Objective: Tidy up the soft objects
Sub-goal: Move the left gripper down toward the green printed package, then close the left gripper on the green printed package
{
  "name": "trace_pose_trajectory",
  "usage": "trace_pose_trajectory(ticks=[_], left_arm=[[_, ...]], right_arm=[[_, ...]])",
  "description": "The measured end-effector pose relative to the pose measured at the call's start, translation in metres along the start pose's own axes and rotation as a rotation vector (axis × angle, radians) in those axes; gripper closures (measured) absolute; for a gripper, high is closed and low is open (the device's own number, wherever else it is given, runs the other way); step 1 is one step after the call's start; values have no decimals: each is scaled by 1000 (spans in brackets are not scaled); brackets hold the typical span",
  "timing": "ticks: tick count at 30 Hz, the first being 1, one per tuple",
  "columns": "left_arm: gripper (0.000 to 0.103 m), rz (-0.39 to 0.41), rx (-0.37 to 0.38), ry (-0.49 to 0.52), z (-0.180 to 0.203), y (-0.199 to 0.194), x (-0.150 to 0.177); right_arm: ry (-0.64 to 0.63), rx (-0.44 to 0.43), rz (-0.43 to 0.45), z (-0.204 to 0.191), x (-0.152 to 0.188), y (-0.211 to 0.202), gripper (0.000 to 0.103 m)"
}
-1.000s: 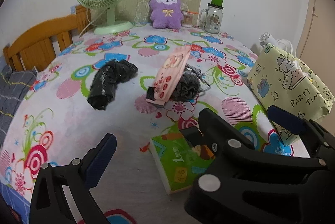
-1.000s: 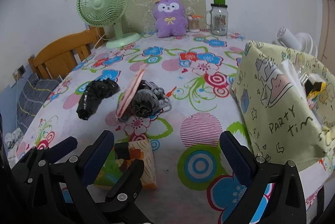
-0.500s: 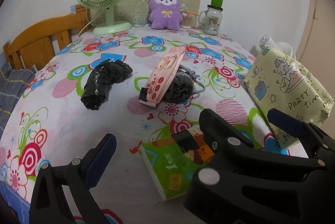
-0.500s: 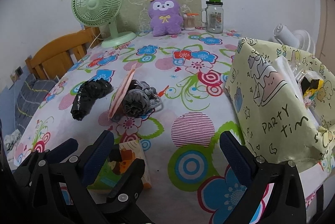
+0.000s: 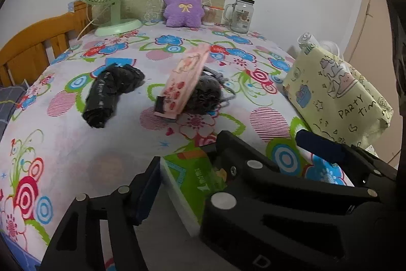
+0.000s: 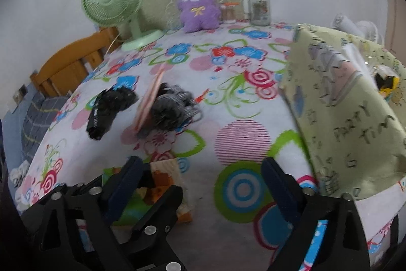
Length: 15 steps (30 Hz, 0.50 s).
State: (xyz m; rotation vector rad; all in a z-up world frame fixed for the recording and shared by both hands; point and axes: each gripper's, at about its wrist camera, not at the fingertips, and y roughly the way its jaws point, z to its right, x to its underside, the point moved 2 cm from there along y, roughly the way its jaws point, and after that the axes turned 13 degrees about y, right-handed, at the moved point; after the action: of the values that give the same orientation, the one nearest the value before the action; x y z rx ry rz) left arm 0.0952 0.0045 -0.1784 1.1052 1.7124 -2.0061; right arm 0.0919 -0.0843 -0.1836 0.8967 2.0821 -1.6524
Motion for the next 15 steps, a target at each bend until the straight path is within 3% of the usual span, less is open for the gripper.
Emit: trace_pose_trajectory(ticks=[12, 14, 15], left_arm=[[40, 14, -91, -61, -43, -6, -1], [36, 25, -101, -73, -47, -8, -2], [26, 26, -101, -79, -48, -9, -3]], right_arm=[[-72, -47, 14, -43, -9, 12, 13], [-85, -41, 21, -48, -12, 13, 13], [-88, -37, 26, -48, -14, 14, 13]])
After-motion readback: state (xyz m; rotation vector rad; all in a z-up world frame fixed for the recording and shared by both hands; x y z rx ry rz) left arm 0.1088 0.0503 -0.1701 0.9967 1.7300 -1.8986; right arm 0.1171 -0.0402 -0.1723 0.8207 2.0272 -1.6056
